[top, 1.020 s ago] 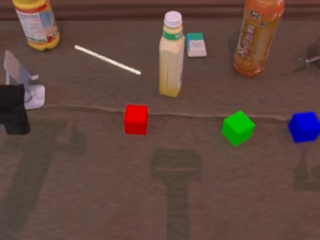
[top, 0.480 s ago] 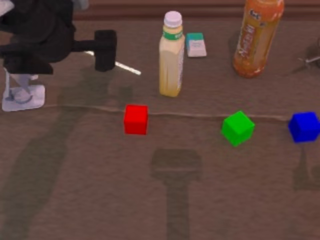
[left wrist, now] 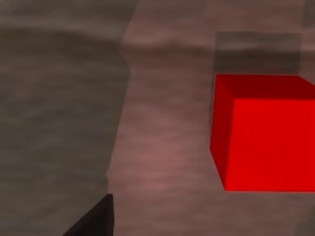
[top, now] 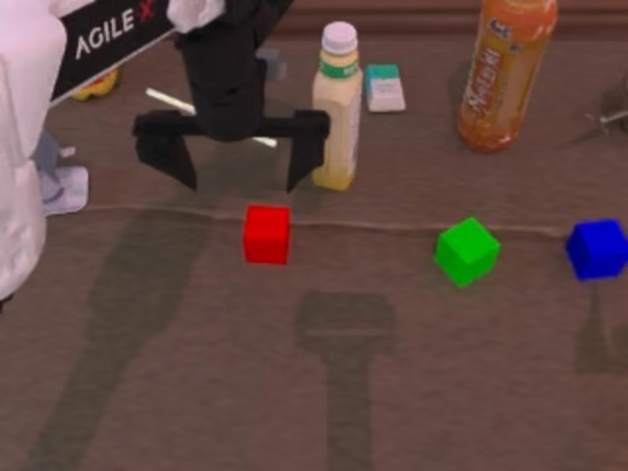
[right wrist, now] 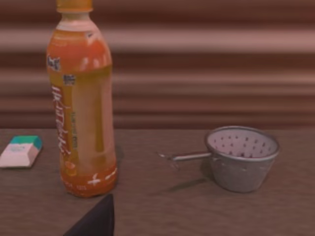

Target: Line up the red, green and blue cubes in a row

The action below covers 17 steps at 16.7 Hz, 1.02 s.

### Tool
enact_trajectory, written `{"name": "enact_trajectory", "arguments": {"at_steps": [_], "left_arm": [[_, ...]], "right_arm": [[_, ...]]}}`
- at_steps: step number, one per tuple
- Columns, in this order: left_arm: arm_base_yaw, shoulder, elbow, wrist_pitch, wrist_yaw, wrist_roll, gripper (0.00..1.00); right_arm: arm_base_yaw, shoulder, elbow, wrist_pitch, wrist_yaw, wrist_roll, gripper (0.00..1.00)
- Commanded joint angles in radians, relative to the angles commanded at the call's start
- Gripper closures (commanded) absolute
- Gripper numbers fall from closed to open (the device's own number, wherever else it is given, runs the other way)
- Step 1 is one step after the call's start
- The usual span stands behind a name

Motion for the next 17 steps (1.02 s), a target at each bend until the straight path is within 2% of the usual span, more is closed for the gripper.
{"name": "enact_trajectory", "arguments": {"at_steps": [4,10,13,17], "left_arm": [[-0.021,0.091,0.094,-0.051,0.0,-0.017,0.0],[-0.016,0.091,0.089,-0.045,0.0,-0.016,0.0],[-0.017,0.105,0.029,0.025,0.0,-0.014,0.0],[-0.018,0.143,-0.094,0.199,0.0,-0.014,0.0]], "right_arm": [[0.0,0.0,0.0,0.0,0.0,0.0,0.0],[0.0,0.0,0.0,0.0,0.0,0.0,0.0],[0.0,0.0,0.0,0.0,0.0,0.0,0.0],[0.0,0.0,0.0,0.0,0.0,0.0,0.0]]}}
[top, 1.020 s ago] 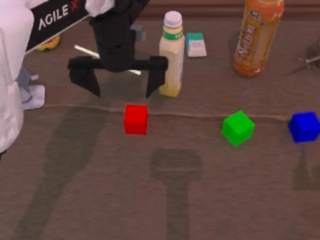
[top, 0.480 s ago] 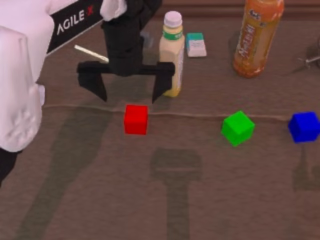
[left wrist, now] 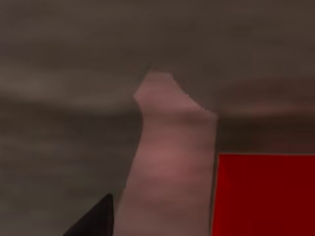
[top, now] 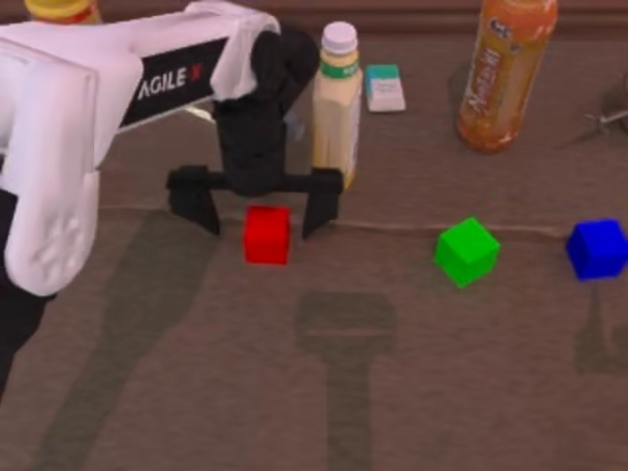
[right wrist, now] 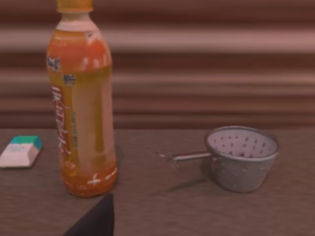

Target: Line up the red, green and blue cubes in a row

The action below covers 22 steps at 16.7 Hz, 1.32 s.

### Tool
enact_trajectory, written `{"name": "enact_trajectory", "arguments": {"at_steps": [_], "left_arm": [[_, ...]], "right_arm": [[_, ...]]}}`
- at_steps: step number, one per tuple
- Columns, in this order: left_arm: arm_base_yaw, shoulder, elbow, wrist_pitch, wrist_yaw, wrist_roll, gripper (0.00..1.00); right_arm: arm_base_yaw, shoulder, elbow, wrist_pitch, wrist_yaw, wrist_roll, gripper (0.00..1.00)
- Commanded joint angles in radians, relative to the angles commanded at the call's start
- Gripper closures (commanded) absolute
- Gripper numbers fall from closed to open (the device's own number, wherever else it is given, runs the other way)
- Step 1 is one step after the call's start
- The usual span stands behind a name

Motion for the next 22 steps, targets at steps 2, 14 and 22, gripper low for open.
{"name": "enact_trajectory", "arguments": {"at_steps": [2,14,22], "left_arm": [[-0.001,0.015,-0.04,0.048,0.0,-0.001,0.0],[-0.001,0.018,-0.048,0.057,0.0,-0.001,0.6],[-0.001,0.018,-0.048,0.057,0.0,-0.001,1.0]], "right_arm": [[0.0,0.0,0.0,0.0,0.0,0.0,0.0],[0.0,0.0,0.0,0.0,0.0,0.0,0.0],[0.0,0.0,0.0,0.0,0.0,0.0,0.0]]}}
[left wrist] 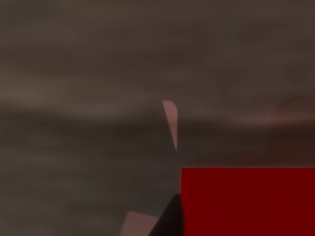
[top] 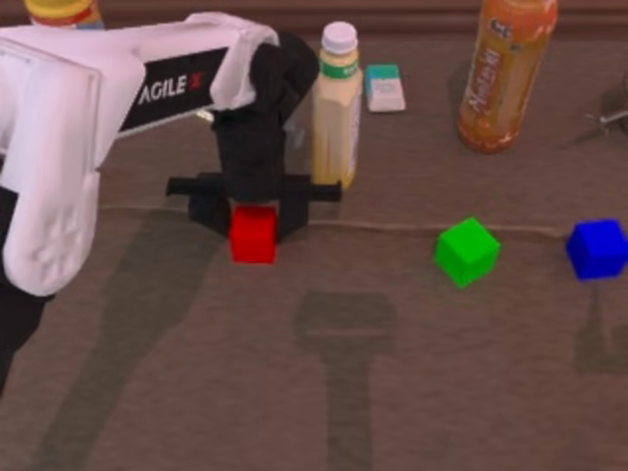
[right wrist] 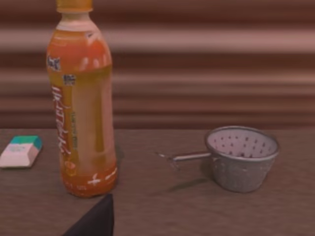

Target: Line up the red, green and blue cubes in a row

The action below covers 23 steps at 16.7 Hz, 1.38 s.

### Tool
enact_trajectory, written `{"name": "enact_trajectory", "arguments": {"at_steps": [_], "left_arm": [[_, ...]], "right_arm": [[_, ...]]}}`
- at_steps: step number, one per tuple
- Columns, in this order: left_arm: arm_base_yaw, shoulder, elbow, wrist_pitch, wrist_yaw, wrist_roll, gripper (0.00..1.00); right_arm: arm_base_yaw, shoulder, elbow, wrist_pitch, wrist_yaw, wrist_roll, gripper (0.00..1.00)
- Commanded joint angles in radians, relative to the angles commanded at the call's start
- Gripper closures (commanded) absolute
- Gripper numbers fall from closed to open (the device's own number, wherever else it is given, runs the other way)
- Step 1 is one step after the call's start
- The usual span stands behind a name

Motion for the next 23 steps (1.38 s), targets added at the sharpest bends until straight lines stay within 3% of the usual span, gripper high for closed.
{"name": "enact_trajectory", "arguments": {"at_steps": [8,15,23], "left_arm": [[0.003,-0.031,0.022,-0.028,-0.01,0.008,1.0],[0.021,-0.08,0.187,-0.246,-0.011,0.005,1.0],[-0.003,-0.14,0.116,-0.224,-0.013,-0.02,1.0]], "right_arm": [[0.0,0.0,0.0,0.0,0.0,0.0,0.0],[0.0,0.0,0.0,0.0,0.0,0.0,0.0],[0.0,0.0,0.0,0.0,0.0,0.0,0.0]]}}
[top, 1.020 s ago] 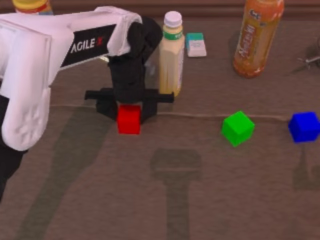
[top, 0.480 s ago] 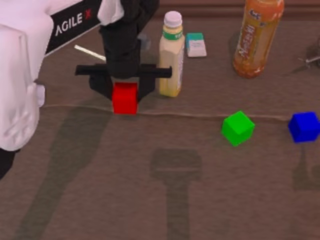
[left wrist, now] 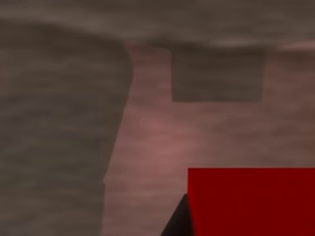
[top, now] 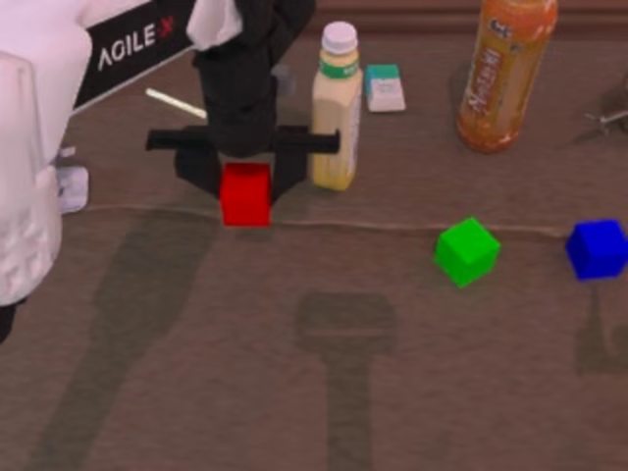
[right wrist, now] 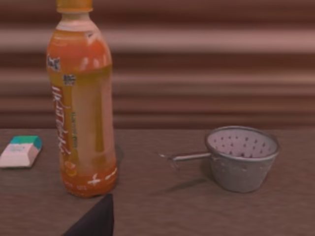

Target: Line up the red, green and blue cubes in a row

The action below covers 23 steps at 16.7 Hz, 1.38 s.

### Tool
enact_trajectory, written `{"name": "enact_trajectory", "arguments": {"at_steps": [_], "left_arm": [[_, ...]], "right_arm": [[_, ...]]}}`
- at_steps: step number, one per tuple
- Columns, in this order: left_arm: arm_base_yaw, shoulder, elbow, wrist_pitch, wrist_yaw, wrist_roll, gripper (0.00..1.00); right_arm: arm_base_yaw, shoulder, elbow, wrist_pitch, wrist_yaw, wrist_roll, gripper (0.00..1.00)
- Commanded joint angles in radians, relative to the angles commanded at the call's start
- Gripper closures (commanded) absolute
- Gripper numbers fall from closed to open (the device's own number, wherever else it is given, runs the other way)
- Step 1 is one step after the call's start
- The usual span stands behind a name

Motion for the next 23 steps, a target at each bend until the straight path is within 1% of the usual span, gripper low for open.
{"name": "enact_trajectory", "arguments": {"at_steps": [7,9,17,23], "left_arm": [[-0.086,-0.263,-0.387,0.096,-0.006,-0.138,1.0],[-0.107,-0.321,-0.46,0.118,-0.007,-0.169,1.0],[-0.113,-0.342,-0.503,0.143,-0.008,-0.181,1.0],[-0.115,-0.287,-0.642,0.347,-0.008,-0.183,1.0]], "right_arm": [[0.0,0.0,0.0,0.0,0.0,0.0,0.0],[0.0,0.0,0.0,0.0,0.0,0.0,0.0],[0.0,0.0,0.0,0.0,0.0,0.0,0.0],[0.0,0.0,0.0,0.0,0.0,0.0,0.0]]}}
